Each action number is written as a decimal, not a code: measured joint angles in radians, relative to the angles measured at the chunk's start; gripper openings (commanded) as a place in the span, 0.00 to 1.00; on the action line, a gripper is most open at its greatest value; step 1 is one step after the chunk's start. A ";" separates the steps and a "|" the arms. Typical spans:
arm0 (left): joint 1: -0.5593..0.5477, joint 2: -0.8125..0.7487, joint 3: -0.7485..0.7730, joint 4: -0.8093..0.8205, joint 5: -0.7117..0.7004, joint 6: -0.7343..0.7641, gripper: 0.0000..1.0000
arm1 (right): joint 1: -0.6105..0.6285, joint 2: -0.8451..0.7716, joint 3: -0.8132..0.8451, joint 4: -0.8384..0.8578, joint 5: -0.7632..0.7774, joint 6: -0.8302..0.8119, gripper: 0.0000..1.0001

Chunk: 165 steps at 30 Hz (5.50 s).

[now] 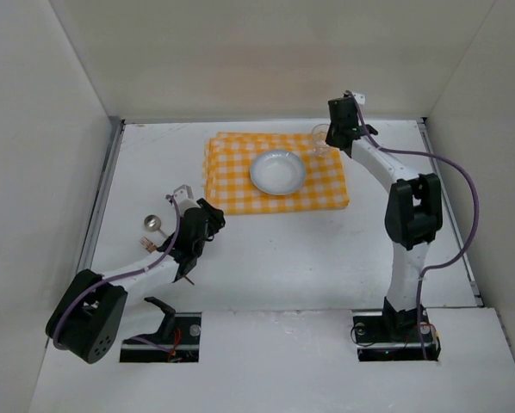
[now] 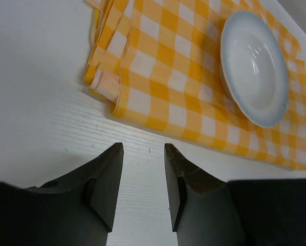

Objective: Set the dinner table for one person

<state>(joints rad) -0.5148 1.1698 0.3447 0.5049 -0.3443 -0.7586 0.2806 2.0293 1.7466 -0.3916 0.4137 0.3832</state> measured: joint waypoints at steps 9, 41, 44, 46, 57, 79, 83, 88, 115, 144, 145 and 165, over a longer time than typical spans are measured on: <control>0.006 0.017 0.000 0.000 0.000 0.000 0.36 | -0.003 0.141 0.121 -0.002 -0.008 0.006 0.08; 0.026 -0.049 0.037 -0.144 -0.105 0.043 0.22 | -0.022 -0.297 -0.259 0.081 -0.032 0.042 0.62; 0.028 -0.107 0.065 -0.235 -0.132 0.044 0.13 | 0.028 -0.484 -0.427 0.172 -0.029 0.051 0.26; 0.034 -0.147 0.090 -0.308 -0.149 0.043 0.06 | 0.106 -0.579 -0.552 0.245 -0.030 0.076 0.13; 0.084 -0.321 0.150 -0.758 -0.267 -0.033 0.25 | 0.613 -0.777 -1.034 0.357 -0.055 0.160 0.11; 0.131 0.012 0.196 -0.874 -0.312 -0.098 0.31 | 0.844 -0.777 -1.197 0.631 -0.120 0.156 0.34; 0.129 0.039 0.196 -0.855 -0.311 -0.105 0.28 | 0.870 -0.750 -1.188 0.633 -0.129 0.156 0.35; 0.134 0.057 0.196 -0.830 -0.311 -0.116 0.27 | 0.890 -0.743 -1.174 0.646 -0.137 0.156 0.35; 0.216 0.115 0.160 -0.667 -0.238 -0.130 0.12 | 0.706 -1.040 -1.259 0.649 -0.140 0.155 0.36; -0.136 0.085 0.544 -0.687 -0.226 0.043 0.00 | 0.430 -1.301 -1.320 0.507 -0.045 0.242 0.51; -0.159 0.124 0.584 -0.673 -0.221 0.053 0.00 | 0.417 -1.308 -1.320 0.497 -0.033 0.246 0.53; -0.332 0.930 1.377 -0.532 0.010 0.132 0.00 | 0.292 -1.571 -1.415 0.330 0.038 0.354 0.59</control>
<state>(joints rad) -0.8471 2.0998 1.7214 -0.0273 -0.3347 -0.6270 0.5724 0.4587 0.3313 -0.0616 0.4519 0.7376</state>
